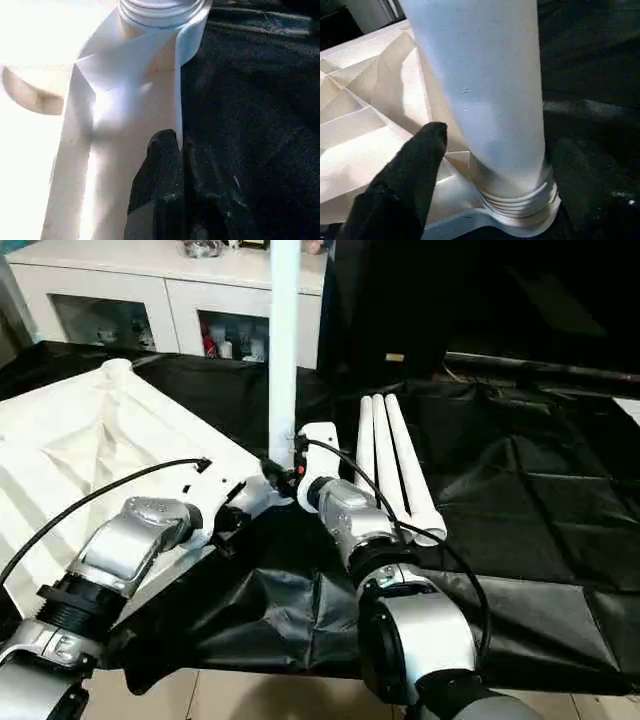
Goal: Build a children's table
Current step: Insert table leg to table base, then rotate leg to tighten
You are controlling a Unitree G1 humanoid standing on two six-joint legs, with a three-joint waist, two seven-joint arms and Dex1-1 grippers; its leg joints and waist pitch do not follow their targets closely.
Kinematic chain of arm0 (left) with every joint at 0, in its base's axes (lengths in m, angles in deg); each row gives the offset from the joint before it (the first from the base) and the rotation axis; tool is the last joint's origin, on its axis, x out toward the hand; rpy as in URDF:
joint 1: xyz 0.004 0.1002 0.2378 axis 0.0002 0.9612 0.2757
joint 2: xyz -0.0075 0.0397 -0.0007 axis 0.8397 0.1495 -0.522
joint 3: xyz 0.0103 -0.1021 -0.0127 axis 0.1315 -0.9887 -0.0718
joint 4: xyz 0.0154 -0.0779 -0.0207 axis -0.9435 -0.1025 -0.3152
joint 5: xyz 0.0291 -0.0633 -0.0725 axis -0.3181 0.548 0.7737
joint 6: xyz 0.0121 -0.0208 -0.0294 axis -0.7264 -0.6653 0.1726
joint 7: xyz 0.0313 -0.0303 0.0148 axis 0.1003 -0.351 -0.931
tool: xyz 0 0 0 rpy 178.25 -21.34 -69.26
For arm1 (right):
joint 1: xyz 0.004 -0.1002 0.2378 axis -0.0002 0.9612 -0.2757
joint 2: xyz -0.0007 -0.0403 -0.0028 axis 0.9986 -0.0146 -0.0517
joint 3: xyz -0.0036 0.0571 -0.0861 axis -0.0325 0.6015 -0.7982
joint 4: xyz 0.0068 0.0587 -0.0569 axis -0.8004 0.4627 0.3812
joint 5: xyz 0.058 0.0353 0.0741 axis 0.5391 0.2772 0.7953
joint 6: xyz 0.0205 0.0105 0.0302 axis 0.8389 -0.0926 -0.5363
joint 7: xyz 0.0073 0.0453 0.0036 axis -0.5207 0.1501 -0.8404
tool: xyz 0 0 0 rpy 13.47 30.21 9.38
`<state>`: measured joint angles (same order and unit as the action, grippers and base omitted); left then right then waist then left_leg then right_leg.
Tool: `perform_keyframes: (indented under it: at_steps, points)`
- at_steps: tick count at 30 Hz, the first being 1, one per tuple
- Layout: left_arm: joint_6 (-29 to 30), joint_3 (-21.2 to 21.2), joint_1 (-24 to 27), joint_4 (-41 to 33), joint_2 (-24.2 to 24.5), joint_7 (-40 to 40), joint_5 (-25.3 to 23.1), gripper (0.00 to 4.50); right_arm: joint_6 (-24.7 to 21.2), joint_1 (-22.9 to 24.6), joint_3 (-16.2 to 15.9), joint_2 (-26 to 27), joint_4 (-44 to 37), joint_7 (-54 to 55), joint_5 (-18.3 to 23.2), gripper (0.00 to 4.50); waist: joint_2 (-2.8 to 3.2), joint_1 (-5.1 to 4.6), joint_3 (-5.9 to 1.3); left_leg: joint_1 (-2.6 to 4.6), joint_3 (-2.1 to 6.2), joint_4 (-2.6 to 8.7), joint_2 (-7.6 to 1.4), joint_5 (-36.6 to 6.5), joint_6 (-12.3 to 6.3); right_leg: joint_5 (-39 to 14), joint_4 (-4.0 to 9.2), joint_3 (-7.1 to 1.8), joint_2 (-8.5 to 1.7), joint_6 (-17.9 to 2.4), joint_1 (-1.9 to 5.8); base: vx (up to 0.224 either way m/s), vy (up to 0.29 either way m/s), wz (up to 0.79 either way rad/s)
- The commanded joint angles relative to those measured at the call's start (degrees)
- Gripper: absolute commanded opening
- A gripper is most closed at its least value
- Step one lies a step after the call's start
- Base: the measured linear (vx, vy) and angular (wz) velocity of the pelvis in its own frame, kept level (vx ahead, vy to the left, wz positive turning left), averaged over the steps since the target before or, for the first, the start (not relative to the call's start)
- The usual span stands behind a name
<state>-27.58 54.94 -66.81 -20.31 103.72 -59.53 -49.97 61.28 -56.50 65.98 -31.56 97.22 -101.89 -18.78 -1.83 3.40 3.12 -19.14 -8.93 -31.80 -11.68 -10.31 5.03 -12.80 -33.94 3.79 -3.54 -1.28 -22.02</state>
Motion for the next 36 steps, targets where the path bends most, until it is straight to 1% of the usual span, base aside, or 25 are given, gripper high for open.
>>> perform_keyframes:
  at_steps: [1, 3, 5, 8, 9, 10, 12, 14, 15, 16, 17, 18, 19, 21, 22, 23, 25, 26, 28, 29, 31, 32, 33, 34, 36]
  points:
    - [-2.73, 1.98, -2.10, -2.42, -1.54, -0.82, 0.85, 0.00, -2.86, 1.04, -2.13, 4.09, 4.47, -4.53, 0.05, 3.82, 1.13, 0.00, -2.12, 0.49, 0.79, 4.56, -1.44, -26.24, 1.81, -27.20, 5.82, -2.50, -4.77, -6.52, 0.43, 0.000, 0.000, 0.00]
    - [-2.98, 2.19, -1.82, -3.06, -1.06, -1.43, 0.66, 0.00, -2.42, 0.59, -2.26, 3.63, 4.09, -6.18, 0.15, 3.94, 1.07, 0.01, -2.19, 0.51, 0.73, 4.52, -1.47, -26.02, 1.80, -26.15, 5.67, -2.59, -4.79, -7.05, 0.46, 0.000, 0.000, 0.00]
    - [-3.12, 2.25, -1.79, -3.16, -0.95, -1.61, 0.61, 0.00, -2.30, 0.50, -2.33, 3.50, 4.01, -6.52, 0.10, 4.16, 1.10, 0.03, -2.27, 0.23, 0.58, 4.57, -1.54, -24.06, 1.71, -23.24, 5.31, -2.71, -4.76, -8.03, 0.76, 0.000, 0.000, 0.00]
    - [-5.05, 2.84, -1.42, -3.85, 0.06, -3.44, 0.71, 0.00, -0.97, 0.14, -3.48, 2.20, 3.50, -7.64, -1.46, 4.40, 1.04, 0.16, -2.34, 0.25, 0.30, 4.42, -1.46, -22.60, 1.28, -22.57, 5.27, -2.86, -4.83, -8.28, 0.82, 0.000, 0.000, 0.00]
    - [-5.39, 2.96, -1.16, -4.28, 0.54, -4.14, 0.80, 0.00, -0.50, 0.00, -4.02, 1.41, 3.29, -8.05, -2.12, 4.40, 1.19, 0.27, -2.53, 0.02, 0.22, 4.37, -1.59, -20.02, 1.14, -20.25, 4.92, -2.92, -4.85, -8.70, 1.07, 0.000, 0.000, 0.00]
    - [-5.94, 3.14, -0.52, -5.13, 1.39, -5.54, 1.17, 0.00, 0.06, -0.01, -4.94, 0.03, 2.81, -9.28, -3.01, 4.40, 1.11, 0.23, -2.61, 0.03, 0.11, 4.30, -1.58, -19.21, 1.02, -19.21, 4.85, -2.91, -4.73, -8.97, 1.08, 0.000, 0.000, 0.00]
    - [-7.76, 3.62, 0.48, -6.25, 2.94, -7.78, 1.50, 0.00, 0.91, 0.14, -6.47, -2.27, 1.94, -12.01, -4.28, 4.40, 1.25, 0.31, -2.82, 0.01, -0.10, 4.08, -1.72, -17.65, 0.60, -16.46, 4.50, -2.96, -4.63, -10.15, 1.18, 0.000, 0.000, 0.00]
    - [-9.01, 4.03, 1.12, -6.88, 4.16, -9.10, 1.49, 0.00, 1.54, 0.42, -7.47, -4.03, 1.20, -14.65, -5.05, 4.40, 1.20, 0.50, -3.20, -0.04, -0.41, 3.77, -1.76, -14.88, -0.10, -11.84, 4.02, -2.93, -4.44, -11.56, 1.27, 0.064, -0.019, 0.08]
    - [-8.96, 4.11, 1.33, -7.11, 4.54, -9.40, 1.50, 0.00, 1.77, 0.53, -7.77, -4.66, 0.94, -15.56, -5.29, 4.40, 1.35, 0.56, -3.55, -0.22, -0.61, 3.48, -1.75, -11.97, -0.44, -6.93, 3.34, -2.90, -4.24, -12.71, 1.55, 0.068, -0.018, 0.08]
    - [-8.89, 4.10, 1.65, -7.56, 5.05, -9.92, 1.66, 0.00, 2.03, 0.71, -8.09, -5.61, 0.43, -16.90, -5.48, 4.40, 1.34, 0.63, -4.05, -0.83, -0.68, 3.04, -1.74, -6.60, -1.11, 0.81, 2.22, -2.80, -4.11, -13.91, 2.17, 0.059, -0.013, 0.00]
    - [-8.97, 4.11, 1.87, -7.84, 5.42, -10.31, 1.80, 0.00, 2.24, 0.83, -8.28, -6.25, 0.11, -17.84, -5.62, 4.40, 1.26, 0.91, -4.12, -1.17, -0.82, 2.67, -1.49, -2.95, -2.17, 6.92, 1.64, -2.69, -3.82, -14.87, 2.29, 0.000, 0.000, 0.00]
    - [-9.59, 4.23, 2.14, -8.23, 5.95, -11.00, 1.93, 0.00, 2.38, 0.98, -8.40, -7.05, -0.30, -19.02, -5.66, 4.40, 1.25, 1.06, -4.19, -1.04, -0.94, 2.48, -1.43, -1.88, -2.64, 9.23, 1.41, -2.69, -3.72, -15.44, 2.20, 0.051, -0.007, -0.01]
    - [-9.79, 4.27, 2.23, -8.35, 6.11, -11.21, 1.96, 0.00, 2.42, 1.03, -8.44, -7.29, -0.42, -19.38, -5.67, 4.40, 1.22, 1.32, -4.33, -0.95, -1.08, 2.21, -1.35, -0.48, -3.61, 12.29, 1.15, -2.68, -3.75, -16.50, 2.28, 0.000, 0.000, 0.00]
    - [-10.05, 4.32, 2.35, -8.54, 6.37, -11.52, 2.02, 0.00, 2.50, 1.10, -8.50, -7.68, -0.61, -19.98, -5.68, 4.40, 1.21, 1.51, -4.52, -1.05, -1.06, 2.01, -1.36, 1.26, -4.70, 15.41, 0.76, -2.60, -3.71, -17.40, 2.39, 0.027, 0.002, 0.02]
    - [-10.25, 4.40, 3.01, -9.73, 7.66, -12.92, 2.37, 0.00, 3.02, 1.67, -8.94, -9.47, -1.91, -23.36, -5.64, 4.40, 1.13, 1.58, -4.57, -1.12, -1.06, 1.92, -1.40, 1.70, -5.18, 16.09, 0.67, -2.54, -3.75, -17.62, 2.49, 0.000, 0.000, 0.00]
    - [-10.25, 4.40, 3.01, -9.73, 7.66, -12.92, 2.37, 0.00, 3.02, 1.67, -8.94, -9.47, -1.91, -23.36, -5.64, 4.40, 1.12, 1.60, -4.57, -1.26, -1.00, 1.87, -1.43, 1.77, -5.41, 16.15, 0.59, -2.48, -3.76, -17.63, 2.60, 0.000, 0.000, 0.00]
    - [-10.79, 4.47, 3.47, -10.51, 8.58, -13.97, 2.54, 0.00, 3.28, 2.14, -9.41, -10.57, -2.96, -25.84, -5.35, 4.40, 1.21, 1.67, -4.35, -1.35, -1.06, 1.78, -1.58, 0.98, -5.69, 14.92, 0.68, -2.40, -3.72, -17.65, 2.46, 0.000, 0.000, 0.00]
    - [-11.49, 4.43, 4.10, -11.48, 9.68, -15.56, 3.07, 0.00, 3.84, 2.91, -10.11, -11.88, -4.60, -29.19, -5.00, 4.40, 1.20, 1.73, -4.14, -1.38, -1.09, 1.88, -1.77, -1.97, -5.17, 10.98, 0.95, -2.39, -3.89, -17.37, 2.46, 0.000, 0.000, 0.00]
    - [-12.71, 4.54, 4.43, -11.86, 10.38, -16.64, 3.19, 0.00, 3.93, 3.24, -10.38, -12.38, -5.32, -30.75, -4.73, 4.40, 1.27, 1.77, -3.93, -1.29, -1.14, 2.06, -1.91, -5.09, -3.93, 6.18, 1.30, -2.45, -4.02, -16.87, 2.32, 0.000, 0.000, 0.00]
    - [-13.36, 4.60, 4.71, -12.22, 10.89, -17.55, 3.32, 0.00, 3.93, 3.37, -10.39, -12.70, -5.71, -31.65, -4.43, 4.40, 1.34, 1.79, -3.83, -1.22, -1.13, 2.14, -1.96, -6.09, -3.52, 4.68, 1.43, -2.46, -4.02, -16.62, 2.22, 0.000, 0.000, 0.00]
    - [-13.99, 4.72, 5.49, -13.42, 12.19, -20.01, 4.03, 0.00, 3.81, 3.69, -10.22, -13.50, -6.71, -34.13, -3.58, 4.40, 1.27, 1.79, -3.68, -1.15, -1.09, 2.32, -1.99, -8.59, -2.21, -0.22, 1.80, -2.58, -4.20, -15.63, 2.18, 0.000, 0.000, 0.00]
    - [-14.06, 4.72, 5.62, -13.60, 12.42, -20.49, 4.20, 0.00, 3.78, 3.75, -10.24, -13.65, -6.91, -34.75, -3.47, 4.40, 1.29, 1.84, -3.59, -1.16, -1.12, 2.29, -2.01, -9.07, -1.78, -1.64, 1.89, -2.65, -4.21, -15.29, 2.05, 0.000, 0.000, 0.00]
    - [-14.10, 4.72, 5.70, -13.70, 12.55, -20.76, 4.30, 0.00, 3.77, 3.79, -10.25, -13.74, -7.02, -35.09, -3.41, 4.40, 1.42, 1.85, -3.57, -1.12, -1.13, 2.30, -2.01, -9.26, -1.63, -2.15, 1.92, -2.66, -4.19, -15.24, 1.98, 0.000, 0.000, 0.00]
    - [-14.10, 4.72, 5.70, -13.70, 12.55, -20.76, 4.30, 0.00, 3.77, 3.79, -10.25, -13.74, -7.02, -35.09, -3.41, 4.40, 1.39, 1.83, -3.58, -1.11, -1.21, 2.26, -1.96, -9.41, -1.35, -2.48, 1.96, -2.68, -4.08, -15.05, 1.91, 0.000, 0.000, 0.00]
    - [-15.11, 4.88, 5.92, -13.86, 13.05, -21.68, 4.51, 0.00, 3.76, 4.01, -10.48, -14.00, -7.44, -36.59, -3.25, 4.40, 1.39, 1.84, -3.65, -1.23, -1.19, 2.17, -1.86, -8.92, -1.17, -2.16, 1.84, -2.66, -4.03, -14.93, 2.01, 0.000, 0.000, 0.00]
